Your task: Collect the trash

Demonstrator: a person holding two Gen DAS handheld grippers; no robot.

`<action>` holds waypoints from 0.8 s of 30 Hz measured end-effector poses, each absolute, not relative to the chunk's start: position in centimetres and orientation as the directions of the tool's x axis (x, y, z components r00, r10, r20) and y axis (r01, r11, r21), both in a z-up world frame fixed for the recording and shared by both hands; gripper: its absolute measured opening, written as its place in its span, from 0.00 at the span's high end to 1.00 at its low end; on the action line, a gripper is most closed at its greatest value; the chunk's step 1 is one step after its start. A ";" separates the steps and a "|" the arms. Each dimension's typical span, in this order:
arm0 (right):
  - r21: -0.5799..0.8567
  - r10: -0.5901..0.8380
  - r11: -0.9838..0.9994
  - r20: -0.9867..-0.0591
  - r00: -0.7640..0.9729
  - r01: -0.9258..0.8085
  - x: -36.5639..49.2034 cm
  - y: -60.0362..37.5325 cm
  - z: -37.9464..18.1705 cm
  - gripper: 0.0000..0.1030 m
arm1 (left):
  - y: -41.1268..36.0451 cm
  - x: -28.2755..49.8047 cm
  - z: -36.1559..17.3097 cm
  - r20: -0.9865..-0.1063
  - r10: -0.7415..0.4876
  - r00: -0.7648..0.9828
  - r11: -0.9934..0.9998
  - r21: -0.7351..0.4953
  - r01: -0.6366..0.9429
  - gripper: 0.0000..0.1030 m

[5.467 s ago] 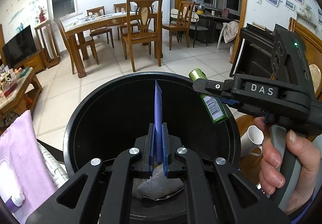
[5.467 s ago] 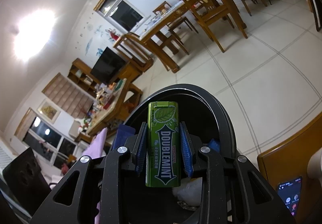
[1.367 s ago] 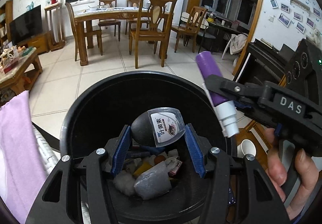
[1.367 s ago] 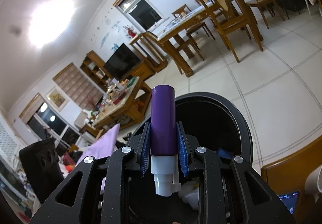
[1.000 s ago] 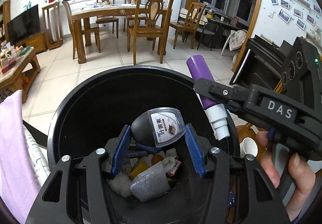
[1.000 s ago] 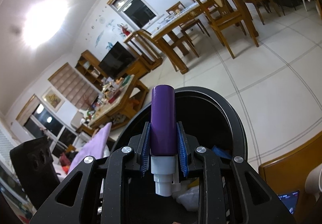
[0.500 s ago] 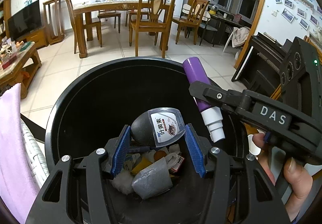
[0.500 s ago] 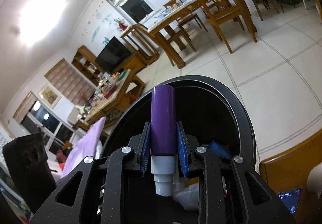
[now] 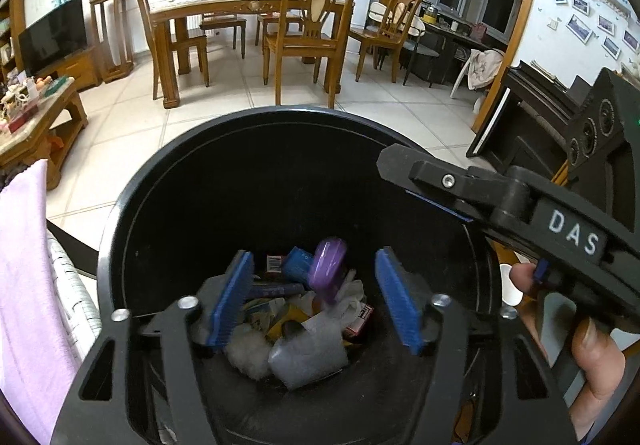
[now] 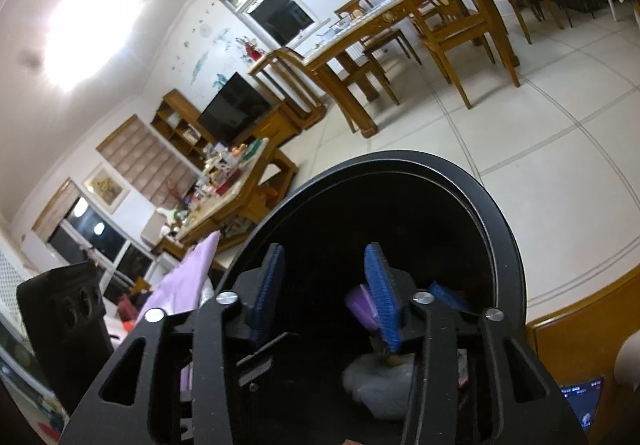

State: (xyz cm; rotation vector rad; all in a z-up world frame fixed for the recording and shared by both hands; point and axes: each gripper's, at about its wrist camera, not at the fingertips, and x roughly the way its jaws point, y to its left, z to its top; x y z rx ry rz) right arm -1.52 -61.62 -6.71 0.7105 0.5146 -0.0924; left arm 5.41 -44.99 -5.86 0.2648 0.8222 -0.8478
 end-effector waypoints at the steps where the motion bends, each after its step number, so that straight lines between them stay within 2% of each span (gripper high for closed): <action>1: 0.598 0.090 0.761 -0.481 0.872 0.251 -1.4 -61.4 -6.7 0.51 | -44.9 5.3 -5.7 -0.733 -0.558 0.389 0.653 -0.099 0.750 0.32; 6: 0.600 0.087 0.760 -0.476 0.875 0.250 -1.3 -61.2 -6.3 0.47 | -44.0 4.7 -5.1 -0.724 -0.547 0.420 0.662 -0.067 0.747 0.18; 11: 0.586 0.080 0.774 -0.466 0.881 0.240 -1.2 -59.7 -5.0 0.36 | -41.8 4.5 -3.8 -0.711 -0.541 0.449 0.669 -0.040 0.742 0.08; 14: 0.567 0.084 0.792 -0.467 0.880 0.226 -0.8 -57.9 -4.3 0.25 | -39.7 4.3 -2.8 -0.697 -0.537 0.475 0.684 -0.029 0.729 0.05; 16: 0.552 0.087 0.805 -0.472 0.877 0.217 -0.4 -56.6 -3.8 0.24 | -37.9 4.1 -2.4 -0.694 -0.525 0.492 0.701 -0.024 0.713 0.05; 17: 0.543 0.089 0.812 -0.477 0.874 0.214 -0.1 -55.8 -3.6 0.18 | -37.1 4.1 -2.2 -0.695 -0.516 0.500 0.710 -0.021 0.704 0.05; 22: 0.490 0.116 0.854 -0.505 0.855 0.174 1.5 -50.7 -2.9 0.14 | -30.5 4.7 -1.7 -0.697 -0.454 0.556 0.784 -0.016 0.620 0.05; 24: 0.473 0.132 0.868 -0.512 0.849 0.150 1.9 -48.3 -2.6 0.10 | -27.6 5.0 -1.3 -0.682 -0.440 0.584 0.816 -0.031 0.578 0.05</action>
